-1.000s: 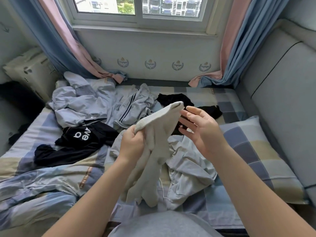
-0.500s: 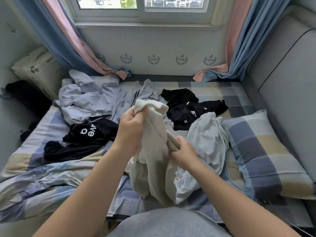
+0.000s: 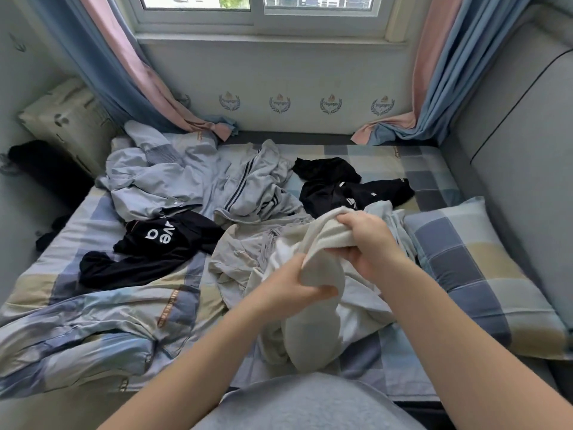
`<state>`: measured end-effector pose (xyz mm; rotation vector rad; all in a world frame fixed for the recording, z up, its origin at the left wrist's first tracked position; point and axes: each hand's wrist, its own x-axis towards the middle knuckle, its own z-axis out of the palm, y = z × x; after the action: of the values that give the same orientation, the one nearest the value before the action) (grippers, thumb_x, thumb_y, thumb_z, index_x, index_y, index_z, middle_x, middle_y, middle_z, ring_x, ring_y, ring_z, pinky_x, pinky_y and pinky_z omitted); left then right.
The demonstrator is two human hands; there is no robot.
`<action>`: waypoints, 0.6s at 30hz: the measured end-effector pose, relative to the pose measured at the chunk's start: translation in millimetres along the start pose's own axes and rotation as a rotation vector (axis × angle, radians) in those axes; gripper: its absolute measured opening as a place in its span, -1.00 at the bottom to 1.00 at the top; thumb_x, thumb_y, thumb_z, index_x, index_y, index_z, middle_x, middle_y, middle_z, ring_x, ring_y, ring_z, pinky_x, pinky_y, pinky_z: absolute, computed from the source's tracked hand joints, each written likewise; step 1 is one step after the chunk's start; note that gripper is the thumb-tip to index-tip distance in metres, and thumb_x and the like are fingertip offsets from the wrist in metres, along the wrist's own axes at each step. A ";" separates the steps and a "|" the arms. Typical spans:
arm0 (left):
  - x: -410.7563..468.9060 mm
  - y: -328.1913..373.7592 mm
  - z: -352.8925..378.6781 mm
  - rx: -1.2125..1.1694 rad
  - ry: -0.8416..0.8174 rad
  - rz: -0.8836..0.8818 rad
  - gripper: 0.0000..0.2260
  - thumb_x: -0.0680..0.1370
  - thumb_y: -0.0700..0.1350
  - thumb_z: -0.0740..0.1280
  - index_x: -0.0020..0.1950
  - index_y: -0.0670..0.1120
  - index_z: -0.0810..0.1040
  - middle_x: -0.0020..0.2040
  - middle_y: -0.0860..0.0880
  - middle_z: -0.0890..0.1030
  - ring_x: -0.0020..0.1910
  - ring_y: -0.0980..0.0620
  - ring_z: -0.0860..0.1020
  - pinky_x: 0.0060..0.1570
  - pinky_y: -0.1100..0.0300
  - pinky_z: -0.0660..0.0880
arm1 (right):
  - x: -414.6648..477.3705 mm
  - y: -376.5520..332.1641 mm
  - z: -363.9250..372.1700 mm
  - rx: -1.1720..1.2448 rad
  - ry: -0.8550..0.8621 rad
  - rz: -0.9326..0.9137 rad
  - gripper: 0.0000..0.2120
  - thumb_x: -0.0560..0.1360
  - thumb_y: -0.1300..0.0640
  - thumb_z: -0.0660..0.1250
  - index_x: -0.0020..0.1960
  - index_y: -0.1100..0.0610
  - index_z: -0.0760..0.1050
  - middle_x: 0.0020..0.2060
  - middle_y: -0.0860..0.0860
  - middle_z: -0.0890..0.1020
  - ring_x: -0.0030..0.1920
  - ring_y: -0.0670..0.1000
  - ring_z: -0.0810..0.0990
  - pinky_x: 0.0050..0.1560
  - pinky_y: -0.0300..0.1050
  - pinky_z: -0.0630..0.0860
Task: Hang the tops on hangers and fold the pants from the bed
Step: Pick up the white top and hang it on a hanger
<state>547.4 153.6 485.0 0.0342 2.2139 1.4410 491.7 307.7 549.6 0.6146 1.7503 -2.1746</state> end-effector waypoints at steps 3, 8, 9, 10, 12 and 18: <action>5.6 -15.4 12.0 0.141 0.130 0.049 -0.81 0.56 0.04 0.40 0.13 0.01 0.59 0.05 0.02 0.67 0.06 -0.01 0.61 0.09 -0.04 0.55 | -6.8 -12.2 5.1 0.092 -0.022 -0.025 -0.93 0.60 0.26 0.27 0.03 0.26 0.49 -0.18 0.17 0.55 -0.24 0.07 0.63 -0.34 -0.05 0.63; 5.1 0.4 -10.1 -0.128 0.251 0.151 -0.84 0.61 -0.16 0.25 0.04 -0.02 0.62 -0.10 -0.05 0.65 -0.09 0.04 0.57 -0.06 0.08 0.49 | -11.5 -8.4 -3.2 0.103 -0.120 -0.115 -0.73 0.60 0.26 0.30 0.30 0.21 0.42 0.12 0.16 0.60 0.10 0.11 0.64 0.06 0.10 0.64; 4.2 9.0 -16.7 -0.148 0.280 0.181 -0.85 0.60 -0.16 0.25 0.04 -0.10 0.61 -0.13 -0.08 0.63 -0.13 0.04 0.55 -0.10 0.08 0.47 | -11.6 -4.1 -6.1 0.027 -0.124 -0.144 -0.71 0.60 0.25 0.32 0.31 0.14 0.43 0.18 0.10 0.60 0.16 0.05 0.62 0.11 0.06 0.62; 3.6 17.4 -22.2 -0.183 0.313 0.206 -0.85 0.62 -0.17 0.25 0.02 -0.18 0.59 -0.16 -0.10 0.61 -0.16 0.03 0.53 -0.13 0.08 0.45 | -11.8 1.7 -8.9 -0.069 -0.128 -0.177 -0.68 0.59 0.23 0.34 0.32 0.09 0.44 0.23 0.03 0.57 0.21 -0.02 0.59 0.17 -0.01 0.57; 1.1 32.8 -29.6 -0.258 0.377 0.228 -0.83 0.66 -0.18 0.27 0.01 -0.27 0.57 -0.19 -0.09 0.57 -0.19 0.04 0.51 -0.15 0.11 0.46 | -13.2 17.5 -12.3 -0.223 -0.148 -0.234 -0.61 0.54 0.18 0.40 0.34 0.03 0.44 0.29 -0.07 0.52 0.30 -0.10 0.48 0.29 -0.10 0.44; -9.9 64.8 -34.6 -0.488 0.409 0.249 -0.76 0.67 -0.19 0.26 0.11 -0.40 0.51 -0.13 -0.19 0.52 -0.11 -0.09 0.47 -0.05 -0.02 0.43 | -19.0 80.6 -12.6 -0.284 -0.299 -0.274 -0.61 0.40 0.11 0.45 0.21 0.09 0.51 0.15 0.06 0.65 0.25 0.04 0.59 0.26 0.11 0.54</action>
<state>526.1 149.9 555.8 -0.1693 2.1455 2.2648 548.0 301.0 488.0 -0.0201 2.0106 -1.9939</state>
